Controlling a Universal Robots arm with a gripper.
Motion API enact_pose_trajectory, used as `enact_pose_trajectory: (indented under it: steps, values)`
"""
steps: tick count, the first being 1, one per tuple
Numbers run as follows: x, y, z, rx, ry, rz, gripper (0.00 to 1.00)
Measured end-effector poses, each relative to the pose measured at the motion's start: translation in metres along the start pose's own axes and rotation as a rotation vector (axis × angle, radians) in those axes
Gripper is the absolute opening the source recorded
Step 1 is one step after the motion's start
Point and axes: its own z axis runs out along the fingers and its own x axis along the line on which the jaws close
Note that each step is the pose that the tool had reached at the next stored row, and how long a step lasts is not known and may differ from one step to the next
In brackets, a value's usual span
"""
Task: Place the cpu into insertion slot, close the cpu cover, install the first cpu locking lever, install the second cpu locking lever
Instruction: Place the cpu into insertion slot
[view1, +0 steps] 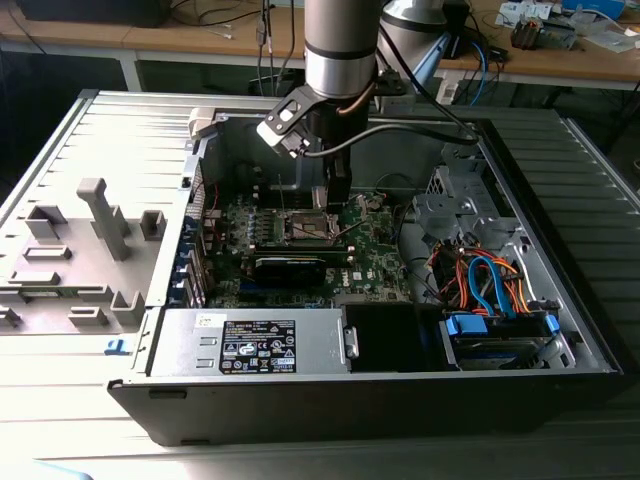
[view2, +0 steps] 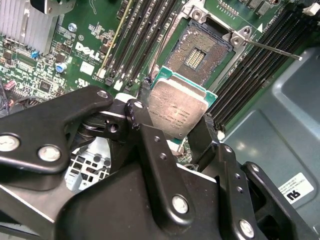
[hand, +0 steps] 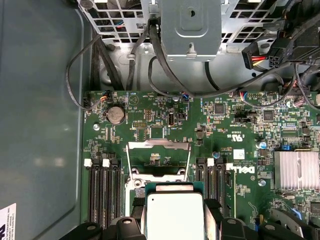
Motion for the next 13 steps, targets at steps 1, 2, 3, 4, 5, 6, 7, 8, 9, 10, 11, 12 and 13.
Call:
enact_pose_trajectory:
  steps: [1, 2, 3, 4, 5, 6, 7, 8, 9, 10, 11, 12, 13]
  values:
    - [0.0, -0.0001, 0.0002, 0.0, 0.0, 0.0, 0.55]
    - [0.0, -0.0001, 0.0004, 0.0, 0.0001, 0.0, 0.55]
    - [0.0, -0.0001, 0.0004, -0.0001, 0.0, 0.0, 0.55]
    - [0.0, -0.0002, 0.0008, 0.0, 0.0001, 0.0, 0.55]
    - [0.0, -0.0004, 0.0013, -0.0001, 0.0, 0.0, 0.55]
    - [0.0, -0.0005, 0.0014, 0.0, 0.0001, 0.0, 0.55]
    - [0.0, -0.0005, 0.0015, -0.0001, 0.0001, 0.0, 0.55]
    - [0.0, -0.0006, 0.0017, -0.0001, 0.0, 0.0, 0.55]
    - [0.0, -0.0007, 0.0018, -0.0001, 0.0, 0.0, 0.55]
    - [0.0, -0.0007, 0.0019, -0.0001, 0.0, 0.0, 0.55]
    - [0.0, -0.0008, 0.0021, 0.0, 0.0001, 0.0, 0.55]
    - [0.0, -0.0008, 0.0024, -0.0001, 0.0001, 0.0, 0.55]
    - [0.0, -0.0008, 0.0026, -0.0001, 0.0001, 0.0, 0.55]
